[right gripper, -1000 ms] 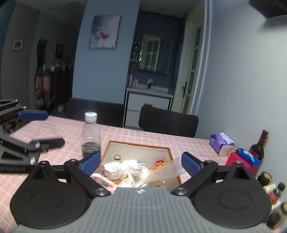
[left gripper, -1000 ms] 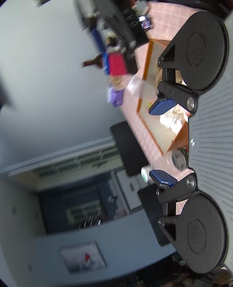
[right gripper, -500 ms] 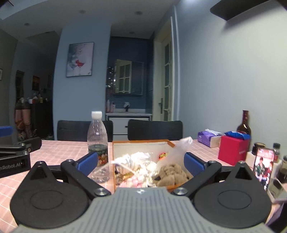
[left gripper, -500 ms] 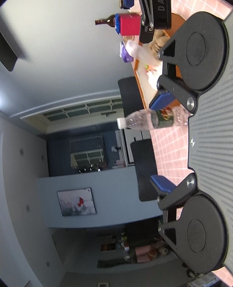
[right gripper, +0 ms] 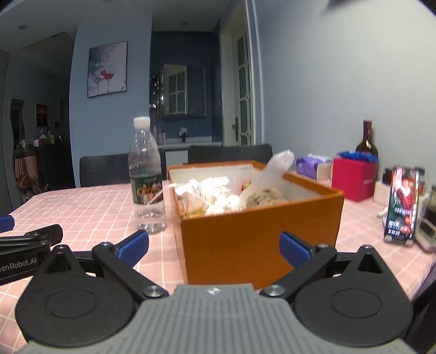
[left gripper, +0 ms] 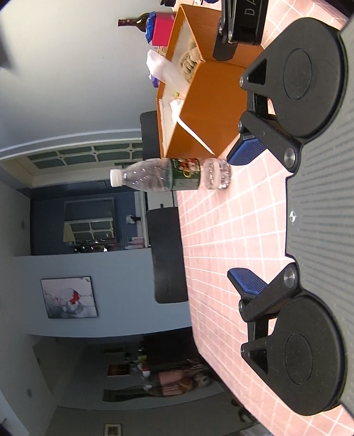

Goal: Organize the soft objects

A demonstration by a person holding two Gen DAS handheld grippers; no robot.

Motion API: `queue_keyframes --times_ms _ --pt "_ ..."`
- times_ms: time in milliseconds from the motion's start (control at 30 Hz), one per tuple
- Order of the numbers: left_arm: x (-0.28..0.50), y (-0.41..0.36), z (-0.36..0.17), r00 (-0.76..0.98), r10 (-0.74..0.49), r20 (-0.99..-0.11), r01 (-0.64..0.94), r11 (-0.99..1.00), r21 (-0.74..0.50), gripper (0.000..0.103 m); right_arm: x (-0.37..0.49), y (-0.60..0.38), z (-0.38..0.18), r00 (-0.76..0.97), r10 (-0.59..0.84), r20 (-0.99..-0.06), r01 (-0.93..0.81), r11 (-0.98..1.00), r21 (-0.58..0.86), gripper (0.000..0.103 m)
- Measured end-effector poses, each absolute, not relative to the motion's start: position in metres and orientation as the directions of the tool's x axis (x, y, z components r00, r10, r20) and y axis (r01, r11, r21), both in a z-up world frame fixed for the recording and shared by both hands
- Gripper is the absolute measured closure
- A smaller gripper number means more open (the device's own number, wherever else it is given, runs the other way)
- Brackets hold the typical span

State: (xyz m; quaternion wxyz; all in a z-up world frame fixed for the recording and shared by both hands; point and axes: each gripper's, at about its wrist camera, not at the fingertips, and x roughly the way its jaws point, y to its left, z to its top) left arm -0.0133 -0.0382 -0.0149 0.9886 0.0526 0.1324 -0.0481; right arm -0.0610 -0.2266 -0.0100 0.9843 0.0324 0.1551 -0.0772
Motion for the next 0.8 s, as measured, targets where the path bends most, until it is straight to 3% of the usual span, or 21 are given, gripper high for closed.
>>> queue_keyframes --times_ms 800 --pt "-0.018 -0.034 -0.025 0.951 -0.066 -0.303 0.091 0.993 0.071 0.003 -0.064 -0.22 -0.014 0.945 -0.11 -0.31 0.122 0.992 0.021 0.003"
